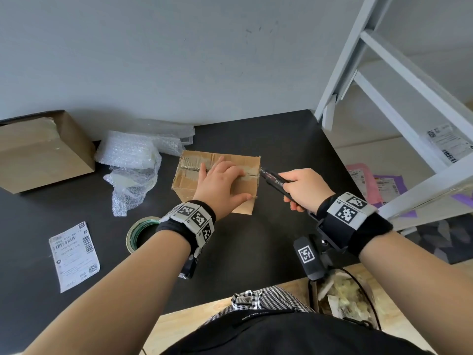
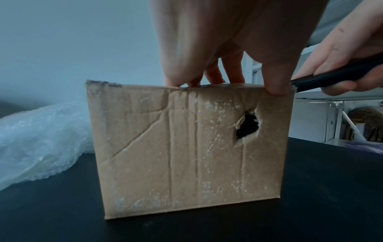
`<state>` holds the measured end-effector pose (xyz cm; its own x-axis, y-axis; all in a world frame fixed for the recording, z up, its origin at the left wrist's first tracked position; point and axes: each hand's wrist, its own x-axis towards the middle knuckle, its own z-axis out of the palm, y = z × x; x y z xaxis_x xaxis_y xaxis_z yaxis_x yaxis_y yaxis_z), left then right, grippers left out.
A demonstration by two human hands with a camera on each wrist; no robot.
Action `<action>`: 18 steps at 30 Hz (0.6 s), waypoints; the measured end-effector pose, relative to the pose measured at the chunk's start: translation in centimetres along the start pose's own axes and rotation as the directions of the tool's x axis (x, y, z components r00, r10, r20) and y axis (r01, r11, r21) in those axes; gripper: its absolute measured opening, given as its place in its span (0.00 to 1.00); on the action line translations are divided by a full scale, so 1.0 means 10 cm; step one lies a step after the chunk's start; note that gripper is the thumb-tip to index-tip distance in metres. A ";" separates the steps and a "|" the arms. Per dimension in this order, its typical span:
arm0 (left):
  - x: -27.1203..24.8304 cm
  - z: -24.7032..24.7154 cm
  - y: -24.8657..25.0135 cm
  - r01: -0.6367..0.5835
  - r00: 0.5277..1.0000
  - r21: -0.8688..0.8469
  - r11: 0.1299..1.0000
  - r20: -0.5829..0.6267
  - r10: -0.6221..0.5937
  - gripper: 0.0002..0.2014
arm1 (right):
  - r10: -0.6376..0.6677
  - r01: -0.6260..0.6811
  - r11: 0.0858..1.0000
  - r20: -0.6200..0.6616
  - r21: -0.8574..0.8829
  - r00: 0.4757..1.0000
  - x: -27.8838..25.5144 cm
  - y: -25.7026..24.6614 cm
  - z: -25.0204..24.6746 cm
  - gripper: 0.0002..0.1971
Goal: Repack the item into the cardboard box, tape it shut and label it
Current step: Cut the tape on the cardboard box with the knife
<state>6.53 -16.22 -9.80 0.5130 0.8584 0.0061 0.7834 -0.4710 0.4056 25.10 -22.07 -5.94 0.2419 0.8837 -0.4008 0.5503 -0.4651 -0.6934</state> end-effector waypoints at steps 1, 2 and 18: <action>0.00 -0.01 0.00 -0.001 1.000 0.002 1.000 -0.003 0.001 0.24 | -0.019 0.018 0.999 -0.019 -0.043 1.000 -0.02 0.00 -0.02 0.21; 0.00 -0.01 -0.01 0.001 1.000 0.002 1.000 -0.009 -0.001 0.24 | -0.032 0.030 0.997 -0.036 -0.070 0.999 -0.03 0.00 -0.02 0.21; -0.09 0.05 0.09 -0.027 1.000 0.202 0.979 -0.001 0.028 0.25 | -0.008 0.008 1.000 -0.040 -0.004 0.999 0.06 0.03 0.05 0.21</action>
<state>6.96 -17.50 -9.91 0.5341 0.8452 0.0184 0.8241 -0.5253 0.2118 25.04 -21.70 -6.68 0.2691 0.8890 -0.3705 0.5554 -0.4575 -0.6944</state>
